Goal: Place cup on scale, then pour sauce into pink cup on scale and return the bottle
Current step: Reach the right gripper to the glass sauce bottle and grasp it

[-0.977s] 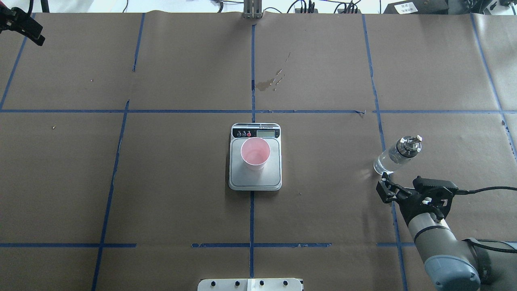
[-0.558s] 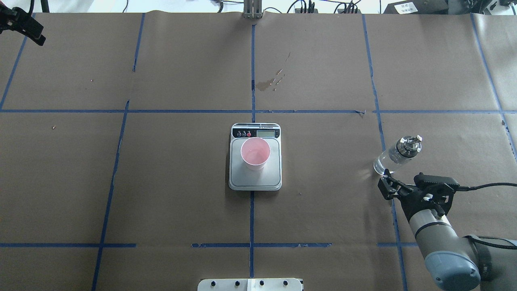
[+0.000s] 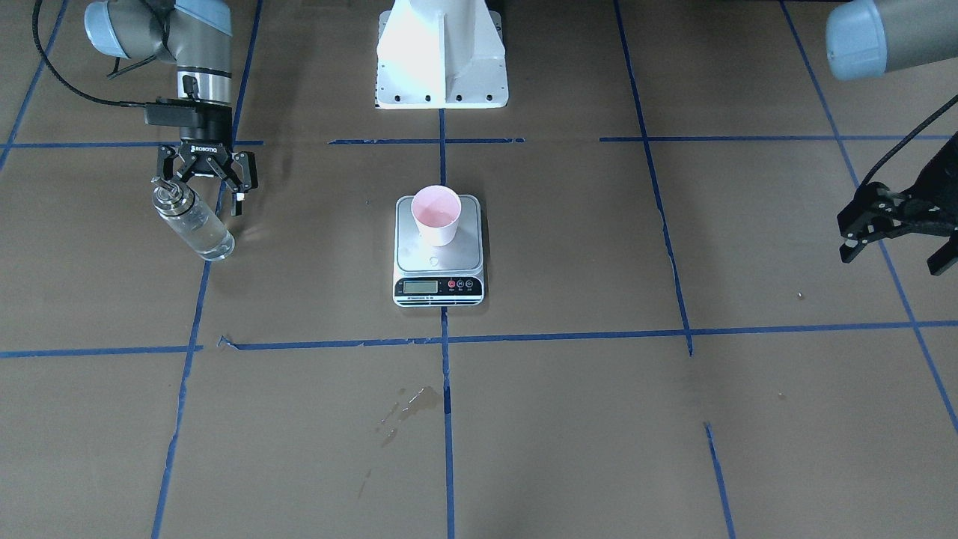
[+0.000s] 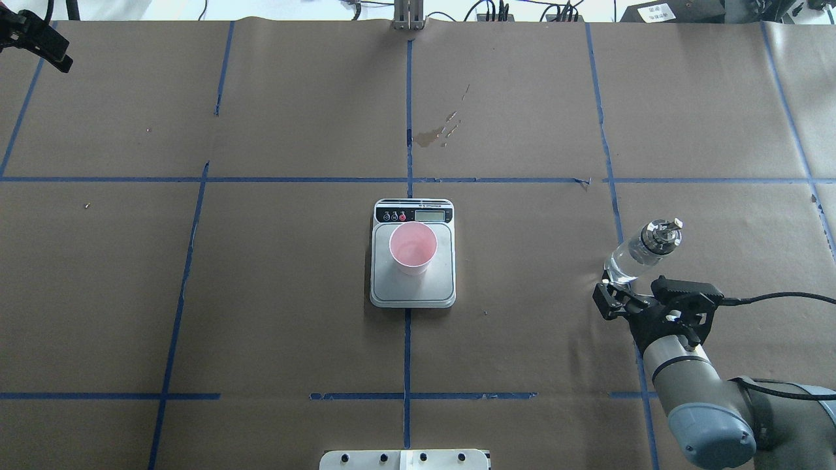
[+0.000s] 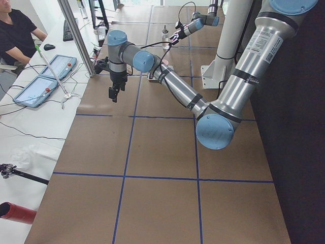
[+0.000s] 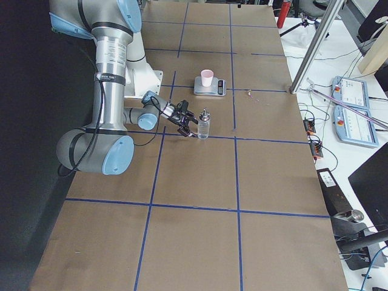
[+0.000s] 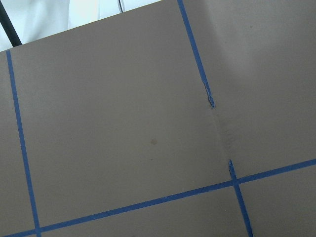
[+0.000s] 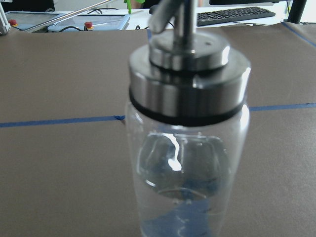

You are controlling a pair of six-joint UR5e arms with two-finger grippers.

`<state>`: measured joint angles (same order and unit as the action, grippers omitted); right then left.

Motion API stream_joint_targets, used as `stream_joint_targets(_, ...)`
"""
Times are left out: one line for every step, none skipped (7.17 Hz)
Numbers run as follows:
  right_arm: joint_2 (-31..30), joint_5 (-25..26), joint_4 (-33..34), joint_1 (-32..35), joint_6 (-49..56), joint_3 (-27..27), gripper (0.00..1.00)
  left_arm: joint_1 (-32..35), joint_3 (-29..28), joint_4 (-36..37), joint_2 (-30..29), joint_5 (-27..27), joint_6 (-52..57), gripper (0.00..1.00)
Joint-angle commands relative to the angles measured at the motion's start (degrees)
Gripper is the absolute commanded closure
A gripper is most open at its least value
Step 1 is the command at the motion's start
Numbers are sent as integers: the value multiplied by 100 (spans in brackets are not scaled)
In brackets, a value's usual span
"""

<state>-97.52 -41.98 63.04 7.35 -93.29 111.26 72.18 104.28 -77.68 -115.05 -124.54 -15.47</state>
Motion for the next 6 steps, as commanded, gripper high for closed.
stream_joint_targets(76,-11,-2,108,178,-87,0,6,5,7,-9,-9,-9,0)
stream_joint_targets(76,-20,-2,187,214,-105,0,6,5,7,-9,-17,-26,0)
stream_joint_targets(119,-55,-2,327,310,-122,0,6,5,7,-9,-105,-26,0)
stream_joint_targets(363,-64,-2,503,538,-288,0,15,13,7,-35,-105,-61,0)
stream_joint_targets(392,-82,-2,617,549,-420,0,6,-4,7,-35,-105,-62,0)
stream_joint_targets(401,-204,-2,723,566,-465,0,6,-4,7,-35,-105,-62,0)
